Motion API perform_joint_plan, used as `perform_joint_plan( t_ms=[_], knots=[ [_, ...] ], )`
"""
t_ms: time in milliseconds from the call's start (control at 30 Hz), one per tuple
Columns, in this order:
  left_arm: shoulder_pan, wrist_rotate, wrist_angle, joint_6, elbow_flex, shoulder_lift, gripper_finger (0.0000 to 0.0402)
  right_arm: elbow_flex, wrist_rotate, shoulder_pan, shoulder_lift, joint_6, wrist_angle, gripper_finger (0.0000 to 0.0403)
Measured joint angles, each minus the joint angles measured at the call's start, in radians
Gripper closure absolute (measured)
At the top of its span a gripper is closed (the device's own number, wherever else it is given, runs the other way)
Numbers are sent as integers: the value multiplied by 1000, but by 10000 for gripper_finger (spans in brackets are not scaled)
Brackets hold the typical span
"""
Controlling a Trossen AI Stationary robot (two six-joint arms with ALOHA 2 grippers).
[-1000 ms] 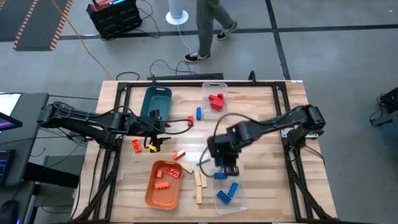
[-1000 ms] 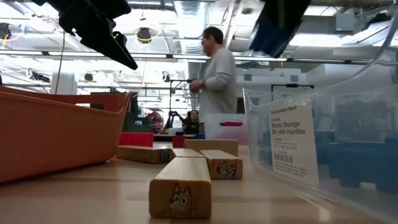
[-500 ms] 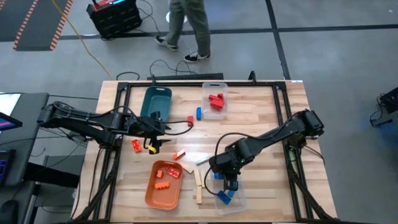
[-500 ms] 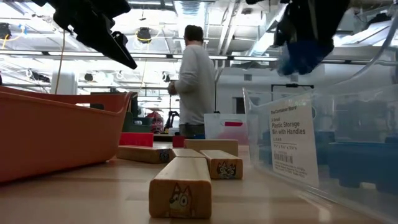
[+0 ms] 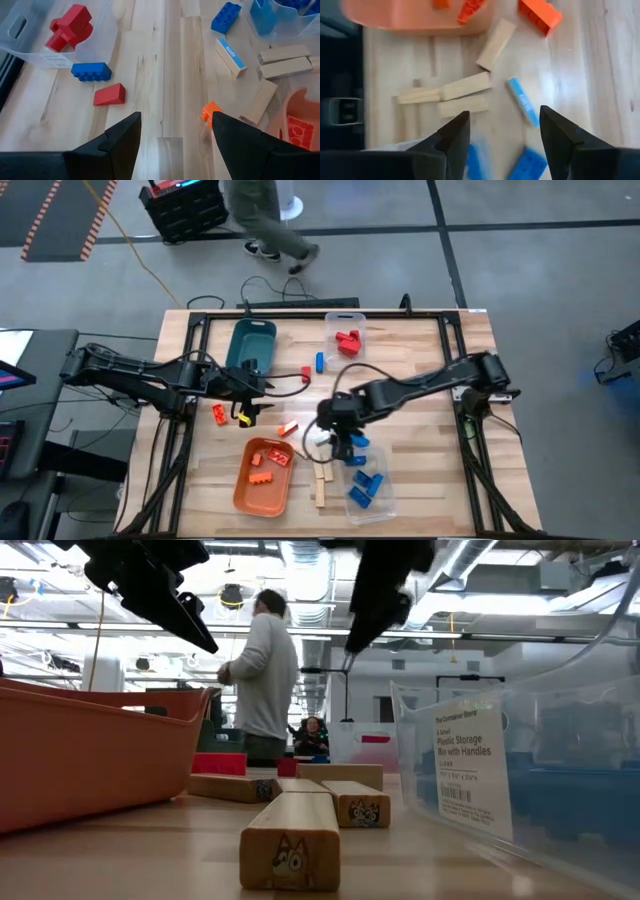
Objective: Sort blocks
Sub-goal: Put the brown wooden block into the blue bin
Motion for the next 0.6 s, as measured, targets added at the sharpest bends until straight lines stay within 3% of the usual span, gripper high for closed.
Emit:
perform_joint_plan(
  t_ms=[333,600],
  knots=[
    [0,-87,-59,4,0,-33,165,270,-5,-18,286,-222,-187,195],
    [0,-132,-175,-85,0,-175,165,295,-6,-27,384,-250,-189,195]
  ],
)
